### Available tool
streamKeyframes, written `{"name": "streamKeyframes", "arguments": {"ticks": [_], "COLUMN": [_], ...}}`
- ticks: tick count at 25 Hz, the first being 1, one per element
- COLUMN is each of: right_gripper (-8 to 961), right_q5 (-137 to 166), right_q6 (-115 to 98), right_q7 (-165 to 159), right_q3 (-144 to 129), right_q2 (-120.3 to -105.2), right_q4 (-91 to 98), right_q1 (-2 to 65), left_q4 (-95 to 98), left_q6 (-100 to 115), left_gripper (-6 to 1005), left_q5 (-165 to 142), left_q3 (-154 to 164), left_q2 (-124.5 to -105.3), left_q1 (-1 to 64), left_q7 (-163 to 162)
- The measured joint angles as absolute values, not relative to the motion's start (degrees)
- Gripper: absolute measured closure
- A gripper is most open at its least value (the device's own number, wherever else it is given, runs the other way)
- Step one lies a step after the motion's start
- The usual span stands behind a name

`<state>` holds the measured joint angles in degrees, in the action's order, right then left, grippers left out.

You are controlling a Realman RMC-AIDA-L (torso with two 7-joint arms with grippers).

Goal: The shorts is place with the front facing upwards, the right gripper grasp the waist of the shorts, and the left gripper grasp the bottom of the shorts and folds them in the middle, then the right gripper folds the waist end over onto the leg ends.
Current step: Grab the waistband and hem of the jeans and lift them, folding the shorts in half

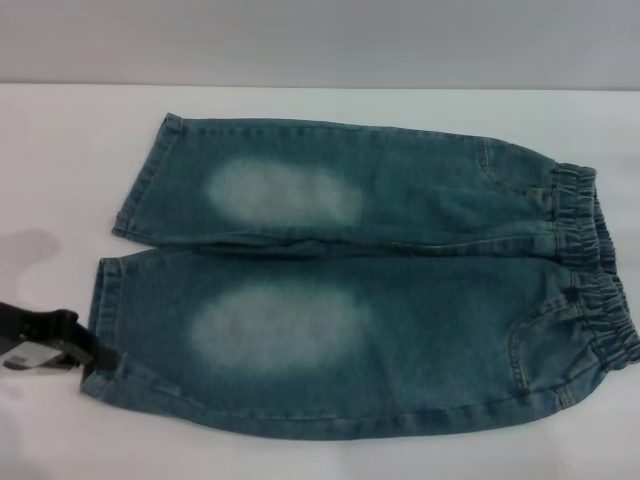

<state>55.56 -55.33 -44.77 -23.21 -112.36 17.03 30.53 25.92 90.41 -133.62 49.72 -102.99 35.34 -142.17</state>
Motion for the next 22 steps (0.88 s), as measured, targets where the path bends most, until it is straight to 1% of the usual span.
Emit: {"name": "streamKeyframes", "arguments": {"ticks": [3,8,12,17,22], "right_gripper": [460,460,460,460,460], "right_q5": [69.36,90.38,105.16,123.1,132.6], "right_q6": [-56.45,-62.8,-72.0,-86.92,-94.32], "right_q7": [-59.65,-83.23,-97.66,-109.37,-113.2], "right_q3": [-23.46,-28.05,-30.84,-31.7,-33.64], "right_q2": [-111.21,-107.84,-105.87,-104.62,-104.28], "right_q4": [21.98,30.13,37.21,44.15,45.18], "right_q1": [30.55,31.86,34.05,39.25,43.01], "left_q4": [26.69,28.09,28.13,28.79,29.01], "left_q6": [90.25,90.21,89.73,89.1,88.73], "left_gripper": [958,958,958,957,957], "left_q5": [-133.59,-133.58,-133.59,-133.6,-133.6], "left_q3": [47.6,45.59,45.53,45.52,45.52], "left_q2": [-103.53,-104.33,-104.37,-104.54,-104.68], "left_q1": [35.47,35.61,35.87,36.5,37.66], "left_q7": [-141.87,-140.53,-139.79,-139.14,-138.3]}}
